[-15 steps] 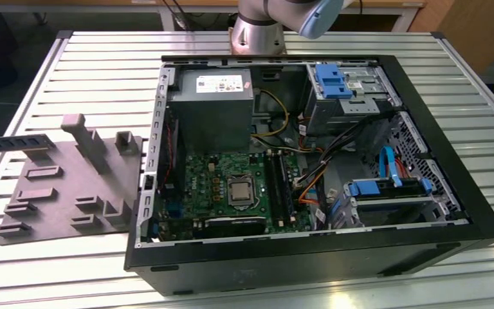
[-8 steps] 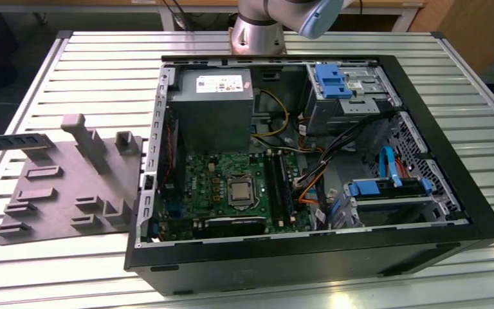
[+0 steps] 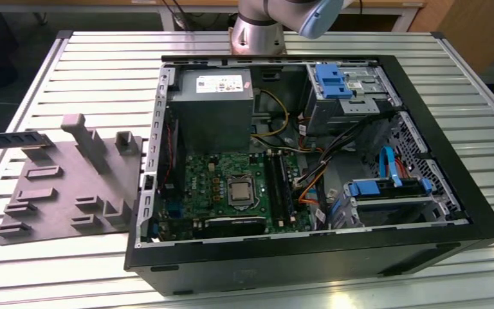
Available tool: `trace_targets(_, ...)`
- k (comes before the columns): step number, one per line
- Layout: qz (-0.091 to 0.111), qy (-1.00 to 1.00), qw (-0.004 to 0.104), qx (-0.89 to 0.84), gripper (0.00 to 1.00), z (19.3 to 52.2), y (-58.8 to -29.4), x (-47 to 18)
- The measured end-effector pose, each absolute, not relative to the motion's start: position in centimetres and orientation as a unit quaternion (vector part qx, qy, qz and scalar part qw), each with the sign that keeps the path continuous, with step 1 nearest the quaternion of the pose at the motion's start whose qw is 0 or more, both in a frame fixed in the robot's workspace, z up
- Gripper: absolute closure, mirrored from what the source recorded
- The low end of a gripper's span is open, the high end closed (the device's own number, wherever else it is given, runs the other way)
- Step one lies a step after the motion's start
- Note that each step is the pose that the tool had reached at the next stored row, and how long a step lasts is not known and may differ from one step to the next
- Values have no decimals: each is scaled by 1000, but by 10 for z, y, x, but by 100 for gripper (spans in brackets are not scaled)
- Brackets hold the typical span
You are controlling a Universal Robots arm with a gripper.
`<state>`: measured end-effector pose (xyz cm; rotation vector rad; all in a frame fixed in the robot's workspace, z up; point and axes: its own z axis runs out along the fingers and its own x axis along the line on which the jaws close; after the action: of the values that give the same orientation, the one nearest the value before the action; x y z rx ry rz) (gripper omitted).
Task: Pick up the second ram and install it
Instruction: 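Pick up the second ram and move it above second insertion slot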
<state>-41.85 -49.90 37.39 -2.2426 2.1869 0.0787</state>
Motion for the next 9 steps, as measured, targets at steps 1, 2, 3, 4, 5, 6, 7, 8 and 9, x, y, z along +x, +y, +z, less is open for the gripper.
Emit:
trace_targets(1,25,698,4,-716,88,374,-499,-418)
trace_targets(2,25,698,4,-716,88,375,-499,-418)
trace_targets(3,25,698,4,-716,88,375,-499,-419)
trace_targets(4,25,698,4,-716,88,376,-499,-419)
trace_targets(5,25,698,4,-716,88,376,-499,-418)
trace_targets(6,25,698,4,-716,88,377,-499,-418)
trace_targets(7,26,698,5,-716,88,377,-499,-419)
trace_targets(8,26,698,5,-716,88,378,-499,-419)
trace_targets(9,26,698,5,-716,88,378,-499,-418)
